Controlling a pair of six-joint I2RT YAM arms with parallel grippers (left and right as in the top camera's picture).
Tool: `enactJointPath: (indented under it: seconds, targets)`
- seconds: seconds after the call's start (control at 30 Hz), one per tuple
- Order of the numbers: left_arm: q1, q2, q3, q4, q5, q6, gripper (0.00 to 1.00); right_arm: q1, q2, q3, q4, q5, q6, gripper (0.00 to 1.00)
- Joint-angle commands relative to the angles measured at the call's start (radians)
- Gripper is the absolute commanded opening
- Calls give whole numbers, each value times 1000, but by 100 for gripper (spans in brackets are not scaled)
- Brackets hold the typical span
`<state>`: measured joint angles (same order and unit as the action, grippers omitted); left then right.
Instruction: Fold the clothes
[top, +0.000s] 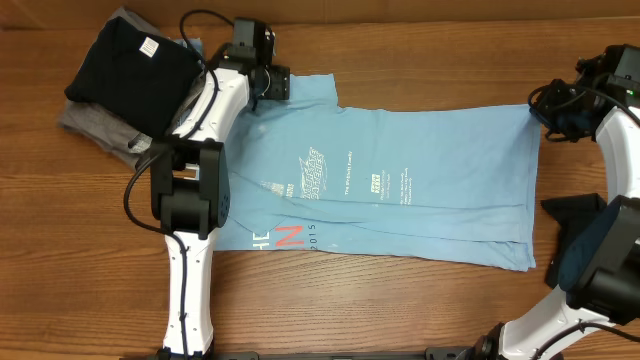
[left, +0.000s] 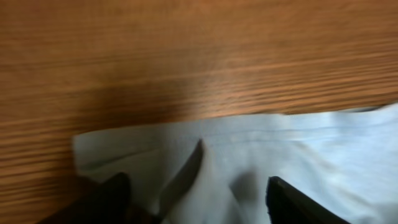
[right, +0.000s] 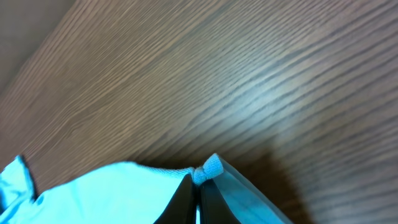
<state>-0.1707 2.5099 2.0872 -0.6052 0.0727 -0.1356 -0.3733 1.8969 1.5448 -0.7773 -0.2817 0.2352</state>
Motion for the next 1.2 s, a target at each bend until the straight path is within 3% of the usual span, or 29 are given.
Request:
enactJointPath:
  seconds: [0.0,0.13,0.2,0.6,0.7,1.17]
  targets:
    - [-9,37,-3,4,5,-32,61,-2,-35,22,-19,-12,-1,4]
    - [-4,47,-3,0,8,-74,23,-2,-36,22,-55,-12,-1,4]
    - [5,38,8,-1,54,-82,14,-2,-36,22,-66,-10,-8,4]
    - [53,-153,52,-104,135,-49,6,-2,-36,22,-154,63,40,4]
    - [53,-206,52,-182,138,-40,5,-2,-36,22,-196,158,112,4]
    - [53,-289,48,-597,112,35,4,-31,-36,22,-381,159,118,4]
